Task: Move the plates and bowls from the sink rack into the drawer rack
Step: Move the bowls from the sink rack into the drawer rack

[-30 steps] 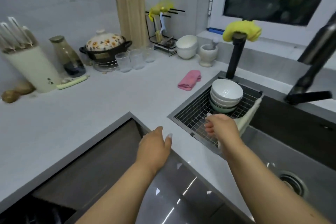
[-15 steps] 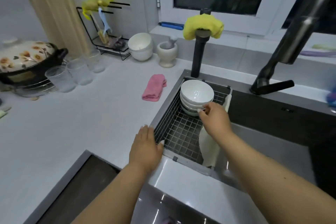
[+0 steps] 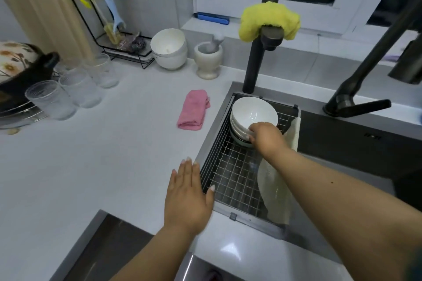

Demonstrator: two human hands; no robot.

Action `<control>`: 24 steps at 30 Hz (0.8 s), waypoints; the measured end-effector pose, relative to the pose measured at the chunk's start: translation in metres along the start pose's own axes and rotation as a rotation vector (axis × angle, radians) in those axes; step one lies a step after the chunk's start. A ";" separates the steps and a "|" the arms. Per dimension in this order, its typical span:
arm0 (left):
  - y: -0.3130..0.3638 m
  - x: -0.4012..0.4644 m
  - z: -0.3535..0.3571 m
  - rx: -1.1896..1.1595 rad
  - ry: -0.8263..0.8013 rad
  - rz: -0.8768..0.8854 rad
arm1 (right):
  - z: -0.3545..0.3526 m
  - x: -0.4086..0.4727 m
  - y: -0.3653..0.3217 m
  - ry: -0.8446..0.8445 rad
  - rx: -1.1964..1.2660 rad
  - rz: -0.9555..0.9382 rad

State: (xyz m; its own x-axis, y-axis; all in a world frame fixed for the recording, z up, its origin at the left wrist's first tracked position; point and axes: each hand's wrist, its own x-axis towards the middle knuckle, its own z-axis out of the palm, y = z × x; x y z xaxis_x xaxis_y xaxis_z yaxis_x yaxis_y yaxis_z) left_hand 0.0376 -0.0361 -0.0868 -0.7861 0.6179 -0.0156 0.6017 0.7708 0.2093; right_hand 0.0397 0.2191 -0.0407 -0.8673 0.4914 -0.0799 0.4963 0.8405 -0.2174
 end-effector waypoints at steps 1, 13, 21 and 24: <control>0.000 0.000 0.001 0.002 -0.003 0.002 | 0.000 0.003 0.000 -0.022 -0.004 0.010; -0.003 0.002 0.005 -0.015 0.005 -0.001 | -0.011 -0.004 0.000 0.159 -0.026 -0.075; -0.004 0.006 -0.001 -0.086 -0.053 -0.038 | -0.049 -0.055 0.002 0.541 0.083 -0.341; 0.010 0.011 -0.032 -0.472 -0.068 -0.168 | -0.055 -0.090 0.001 0.559 0.102 -0.439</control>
State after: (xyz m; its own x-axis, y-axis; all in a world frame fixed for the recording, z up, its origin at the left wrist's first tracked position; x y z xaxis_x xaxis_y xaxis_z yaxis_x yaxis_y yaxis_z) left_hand 0.0304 -0.0262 -0.0537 -0.8462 0.5121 -0.1474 0.3255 0.7158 0.6178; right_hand 0.1205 0.1882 0.0201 -0.8223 0.1796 0.5400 0.0767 0.9752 -0.2077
